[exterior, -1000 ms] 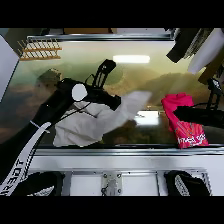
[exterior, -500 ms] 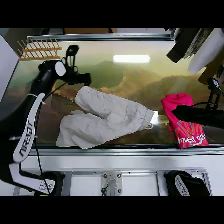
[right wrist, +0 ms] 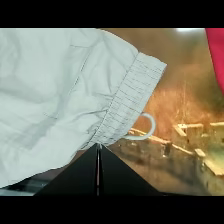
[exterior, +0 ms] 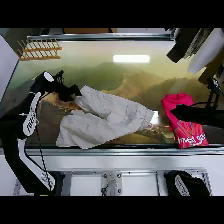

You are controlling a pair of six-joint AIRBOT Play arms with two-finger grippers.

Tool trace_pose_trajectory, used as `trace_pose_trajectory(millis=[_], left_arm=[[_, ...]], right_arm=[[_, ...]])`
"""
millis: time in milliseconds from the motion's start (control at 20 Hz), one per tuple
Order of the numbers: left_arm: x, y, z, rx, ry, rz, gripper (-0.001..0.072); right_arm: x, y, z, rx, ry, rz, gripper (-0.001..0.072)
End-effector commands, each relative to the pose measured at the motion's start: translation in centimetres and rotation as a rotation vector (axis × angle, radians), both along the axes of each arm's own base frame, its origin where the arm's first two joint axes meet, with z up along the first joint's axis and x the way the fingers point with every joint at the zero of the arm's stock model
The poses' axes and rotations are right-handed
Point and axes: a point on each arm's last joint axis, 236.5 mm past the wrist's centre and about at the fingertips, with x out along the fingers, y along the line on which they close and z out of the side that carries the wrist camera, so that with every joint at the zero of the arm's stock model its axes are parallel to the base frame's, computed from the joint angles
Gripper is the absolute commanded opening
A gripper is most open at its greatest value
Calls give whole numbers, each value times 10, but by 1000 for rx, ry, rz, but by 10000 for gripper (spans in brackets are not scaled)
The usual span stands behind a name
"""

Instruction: Fold the clothes and pants, and hang the long-sleeved shirts on hangers.

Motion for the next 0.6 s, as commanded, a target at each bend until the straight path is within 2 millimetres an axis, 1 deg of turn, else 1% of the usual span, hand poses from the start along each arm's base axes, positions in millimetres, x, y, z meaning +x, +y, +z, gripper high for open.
trace_pose_trajectory(millis=[0,50,100,150,250,300,350,500,550], left_arm=[[-8,-24,-9,-20,17,-70,617],[-9,-30,-9,-18,14,-84,466],[-9,-33,-8,-18,10,-92,133],[-8,-34,-6,-18,6,-93,8],[-5,-30,1,-15,-12,-93,7],[-4,-27,5,-14,-23,-88,8],[-1,-25,10,-12,-39,-88,7],[5,-24,23,-7,-80,-80,8],[6,-23,24,-7,-85,-80,7]], right_arm=[[2,-1,-8,3,28,0,31],[4,-2,-15,4,49,-1,148],[5,-7,-25,-9,81,-4,433],[6,-14,-37,-28,126,-22,524],[7,-36,-72,-90,235,-75,522],[10,-44,-92,-95,279,-109,522],[17,-45,-111,-76,307,-138,522],[43,-28,-165,80,374,-216,523],[51,-19,-179,121,385,-220,522]])
